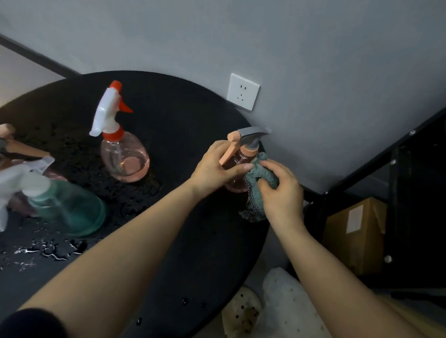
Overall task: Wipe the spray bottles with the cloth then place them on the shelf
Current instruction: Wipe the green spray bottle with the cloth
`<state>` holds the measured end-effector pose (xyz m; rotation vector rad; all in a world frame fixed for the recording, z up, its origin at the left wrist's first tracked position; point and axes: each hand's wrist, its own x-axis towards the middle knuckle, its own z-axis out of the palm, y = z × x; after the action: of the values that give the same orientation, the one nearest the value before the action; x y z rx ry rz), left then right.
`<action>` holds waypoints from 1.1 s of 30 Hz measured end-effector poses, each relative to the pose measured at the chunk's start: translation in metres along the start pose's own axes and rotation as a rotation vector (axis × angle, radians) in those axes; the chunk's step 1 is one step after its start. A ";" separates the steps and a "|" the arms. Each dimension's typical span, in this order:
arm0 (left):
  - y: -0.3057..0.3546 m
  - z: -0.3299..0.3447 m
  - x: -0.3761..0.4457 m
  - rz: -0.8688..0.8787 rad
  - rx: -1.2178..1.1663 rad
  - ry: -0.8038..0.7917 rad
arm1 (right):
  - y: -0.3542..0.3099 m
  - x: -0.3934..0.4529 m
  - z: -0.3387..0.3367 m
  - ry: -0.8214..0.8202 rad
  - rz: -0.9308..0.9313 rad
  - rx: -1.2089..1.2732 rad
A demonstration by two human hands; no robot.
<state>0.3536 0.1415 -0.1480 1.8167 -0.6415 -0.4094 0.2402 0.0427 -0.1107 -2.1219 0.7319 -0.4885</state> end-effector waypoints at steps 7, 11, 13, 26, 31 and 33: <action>0.006 -0.035 -0.046 -0.027 0.172 0.093 | -0.019 -0.030 0.003 -0.078 -0.027 -0.015; 0.012 -0.067 -0.089 -0.064 0.209 0.175 | -0.041 -0.052 0.016 -0.165 -0.109 0.031; 0.018 -0.085 -0.110 -0.098 0.222 0.226 | -0.054 -0.064 0.023 -0.206 -0.135 0.068; 0.049 -0.201 -0.226 -0.164 0.377 0.872 | -0.122 -0.118 0.076 -0.398 -0.276 0.207; 0.019 -0.214 -0.215 -0.249 0.259 0.685 | -0.128 -0.122 0.092 -0.459 -0.309 0.192; 0.010 -0.212 -0.207 -0.298 0.108 0.606 | -0.129 -0.122 0.098 -0.483 -0.314 0.180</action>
<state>0.3076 0.4252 -0.0760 2.0113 0.0281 -0.0027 0.2463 0.2422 -0.0750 -2.0731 0.0785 -0.1783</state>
